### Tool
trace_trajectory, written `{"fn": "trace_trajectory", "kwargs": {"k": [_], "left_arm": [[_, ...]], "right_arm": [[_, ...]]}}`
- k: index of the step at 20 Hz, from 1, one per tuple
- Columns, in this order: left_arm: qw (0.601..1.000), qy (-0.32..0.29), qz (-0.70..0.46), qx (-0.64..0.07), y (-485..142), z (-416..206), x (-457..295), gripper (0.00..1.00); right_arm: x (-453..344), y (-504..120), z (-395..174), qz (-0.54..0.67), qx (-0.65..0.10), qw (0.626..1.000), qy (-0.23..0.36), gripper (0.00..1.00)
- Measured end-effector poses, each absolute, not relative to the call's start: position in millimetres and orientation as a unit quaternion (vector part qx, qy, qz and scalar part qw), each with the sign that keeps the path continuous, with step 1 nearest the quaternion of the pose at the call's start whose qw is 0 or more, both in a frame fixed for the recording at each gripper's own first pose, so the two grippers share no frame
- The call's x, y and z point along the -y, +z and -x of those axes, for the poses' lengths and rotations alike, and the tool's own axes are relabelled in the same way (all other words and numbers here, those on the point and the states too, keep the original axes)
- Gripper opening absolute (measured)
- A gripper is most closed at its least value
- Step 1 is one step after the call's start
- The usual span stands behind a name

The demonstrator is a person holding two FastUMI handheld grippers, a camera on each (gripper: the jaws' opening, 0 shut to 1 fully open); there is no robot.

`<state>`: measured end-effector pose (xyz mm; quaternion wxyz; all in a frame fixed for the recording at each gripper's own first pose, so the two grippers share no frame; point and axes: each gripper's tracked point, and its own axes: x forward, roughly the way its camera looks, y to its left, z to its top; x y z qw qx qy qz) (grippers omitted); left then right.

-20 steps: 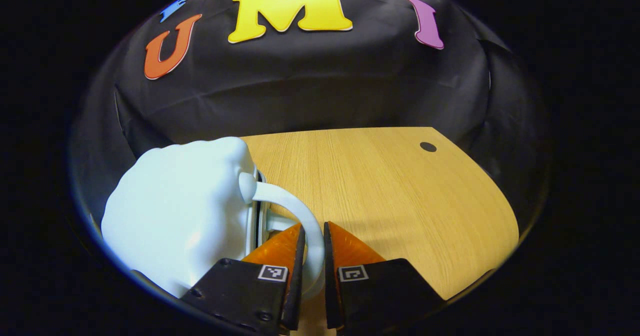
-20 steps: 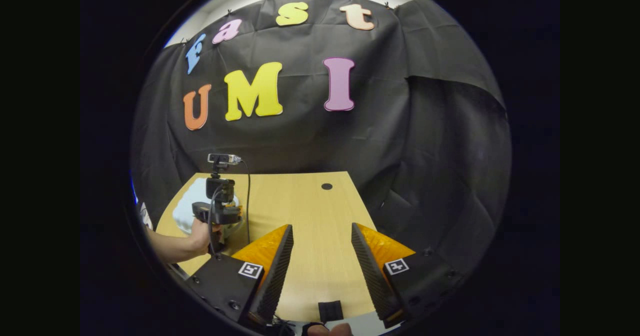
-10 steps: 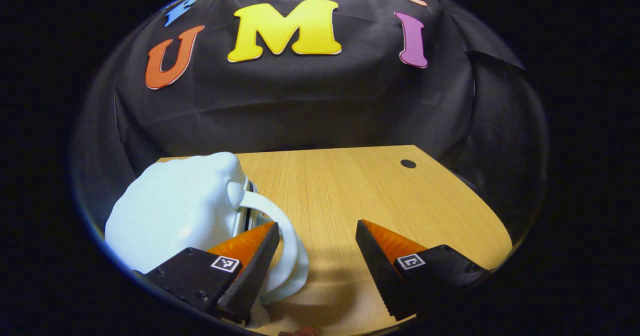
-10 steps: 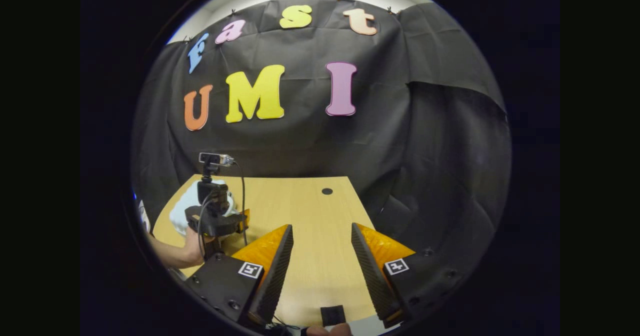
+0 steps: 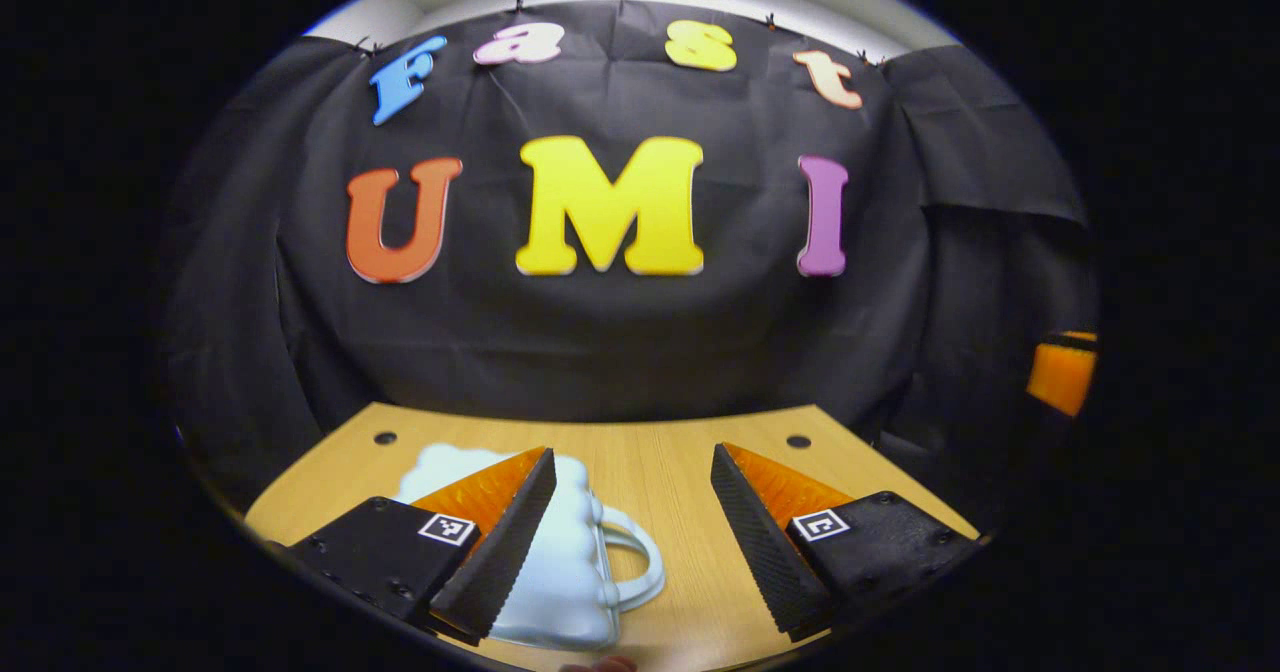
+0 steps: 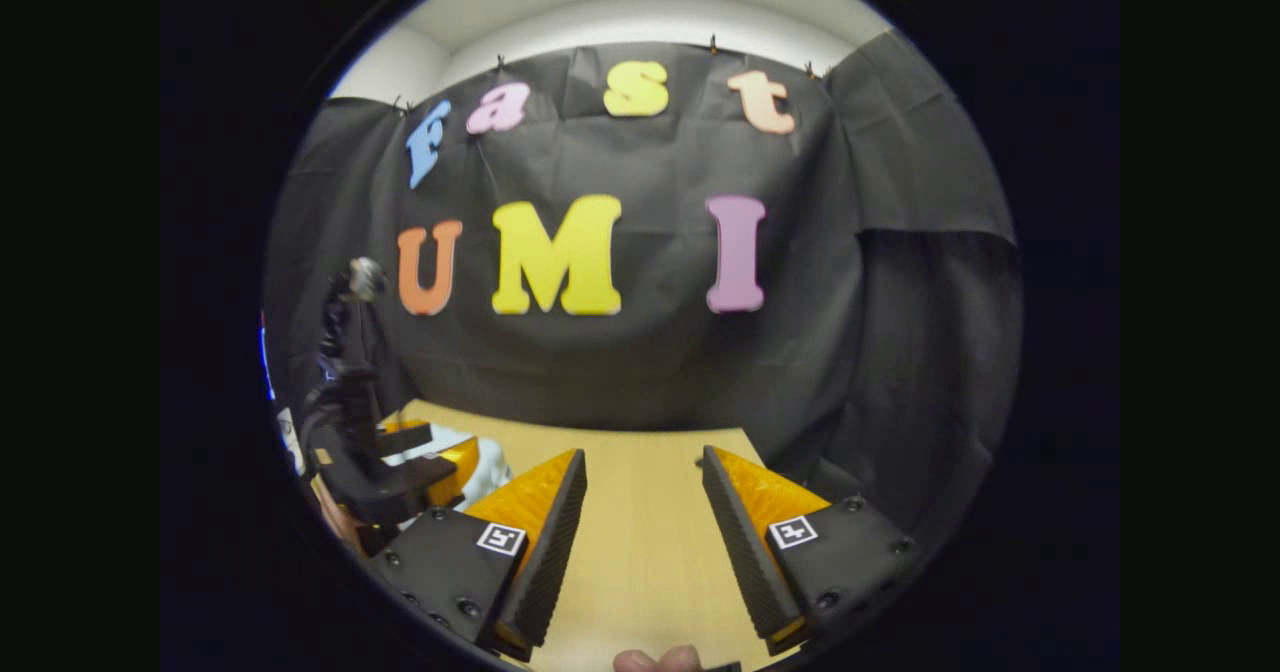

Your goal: First open the suitcase, pack the skin care products into it, and then close the suitcase.

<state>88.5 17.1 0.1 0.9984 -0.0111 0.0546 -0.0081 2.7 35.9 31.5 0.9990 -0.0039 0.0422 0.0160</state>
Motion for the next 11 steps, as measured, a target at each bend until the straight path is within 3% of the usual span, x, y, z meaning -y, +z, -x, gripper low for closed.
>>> {"fn": "trace_trajectory", "kwargs": {"k": [5, 11], "left_arm": [[0.999, 0.030, 0.010, 0.031, 95, -51, -42, 0.99], [0.998, 0.044, 0.038, 0.000, 68, -26, -49, 0.99]], "right_arm": [[-77, 96, -15, 0.007, 0.041, 0.999, 0.028, 0.72], [-86, 80, 0, 0.009, 0.030, 0.999, 0.020, 0.73]]}}
